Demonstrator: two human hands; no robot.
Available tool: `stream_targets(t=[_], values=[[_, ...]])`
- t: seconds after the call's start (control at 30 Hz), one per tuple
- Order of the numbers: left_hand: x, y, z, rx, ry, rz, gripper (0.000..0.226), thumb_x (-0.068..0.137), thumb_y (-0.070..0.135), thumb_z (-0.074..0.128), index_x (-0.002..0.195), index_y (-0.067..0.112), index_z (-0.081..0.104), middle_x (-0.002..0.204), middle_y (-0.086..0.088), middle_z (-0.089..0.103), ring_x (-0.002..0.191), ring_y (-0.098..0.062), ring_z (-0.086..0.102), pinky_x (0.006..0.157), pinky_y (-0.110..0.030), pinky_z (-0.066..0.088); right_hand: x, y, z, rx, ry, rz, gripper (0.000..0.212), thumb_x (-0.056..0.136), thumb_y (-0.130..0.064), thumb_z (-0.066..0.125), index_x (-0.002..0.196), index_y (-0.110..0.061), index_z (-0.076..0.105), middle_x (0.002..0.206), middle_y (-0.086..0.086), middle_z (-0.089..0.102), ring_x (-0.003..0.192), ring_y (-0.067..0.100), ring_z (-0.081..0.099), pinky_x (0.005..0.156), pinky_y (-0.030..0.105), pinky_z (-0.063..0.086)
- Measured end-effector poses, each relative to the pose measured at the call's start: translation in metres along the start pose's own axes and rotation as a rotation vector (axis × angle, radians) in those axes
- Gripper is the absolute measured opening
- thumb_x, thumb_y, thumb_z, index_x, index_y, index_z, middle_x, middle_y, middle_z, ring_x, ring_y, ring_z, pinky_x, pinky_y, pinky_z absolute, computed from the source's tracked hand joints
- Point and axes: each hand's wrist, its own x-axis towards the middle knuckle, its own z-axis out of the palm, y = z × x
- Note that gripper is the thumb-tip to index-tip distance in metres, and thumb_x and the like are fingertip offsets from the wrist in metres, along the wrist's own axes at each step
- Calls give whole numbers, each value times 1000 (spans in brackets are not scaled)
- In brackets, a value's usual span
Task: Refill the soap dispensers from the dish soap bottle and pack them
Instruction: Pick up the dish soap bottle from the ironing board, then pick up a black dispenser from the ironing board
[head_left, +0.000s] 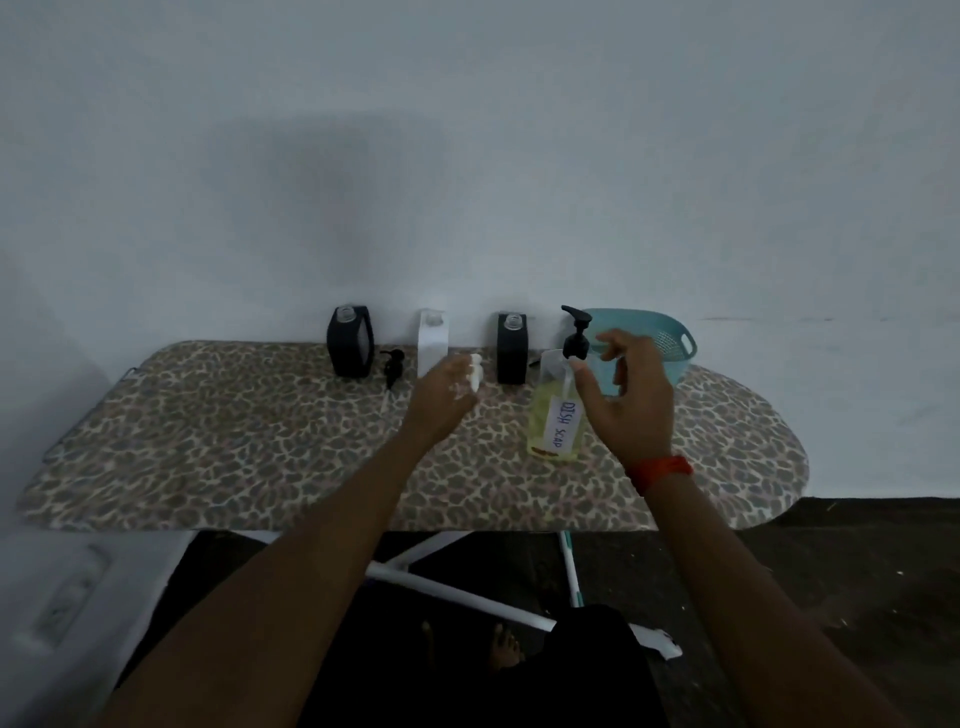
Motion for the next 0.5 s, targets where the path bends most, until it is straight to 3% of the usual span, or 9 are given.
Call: stream_targets(t=[0.1, 0.2, 0.27, 0.33, 0.4, 0.5], values=[[-1, -8, -50, 42, 319, -18, 32, 86, 12, 70, 116, 6, 62, 109, -14, 66, 97, -21, 61, 90, -40, 53, 12, -31, 30, 17, -143, -88, 33, 95, -37, 66, 118, -16, 59, 94, -5, 56, 68, 4, 48, 60, 16, 40], [10, -23, -97, 175, 551, -100, 44, 84, 22, 74, 119, 1, 55, 109, -17, 60, 99, -30, 59, 85, -36, 50, 21, -49, 71, 21, -270, -80, 31, 95, -32, 65, 123, -20, 57, 93, -10, 57, 69, 1, 50, 61, 19, 42], [26, -37, -121, 227, 559, -258, 71, 80, 36, 78, 131, -1, 46, 126, -20, 53, 115, -34, 54, 91, -39, 47, 25, -55, 101, 27, -368, -81, 31, 96, -29, 63, 125, -22, 56, 95, -10, 57, 70, 2, 51, 62, 22, 43], [42, -50, -135, 237, 464, -385, 95, 76, 48, 79, 144, -1, 33, 143, -20, 42, 130, -35, 44, 103, -44, 42, 26, -55, 131, 29, -481, -84, 32, 97, -30, 61, 128, -23, 55, 101, -7, 59, 73, 5, 54, 64, 26, 46], [58, -62, -140, 237, 387, -432, 105, 74, 51, 79, 148, -1, 25, 149, -20, 36, 136, -35, 38, 108, -47, 39, 29, -51, 162, 34, -596, -68, 38, 96, -28, 61, 133, -23, 52, 111, -4, 60, 80, 10, 56, 74, 31, 51], [78, -76, -137, 302, 371, -406, 103, 71, 55, 79, 144, -1, 32, 143, -22, 43, 130, -37, 45, 101, -49, 44, 42, -47, 210, 15, -711, -85, 47, 95, -20, 62, 140, -15, 51, 128, 7, 60, 104, 24, 61, 90, 35, 48]])
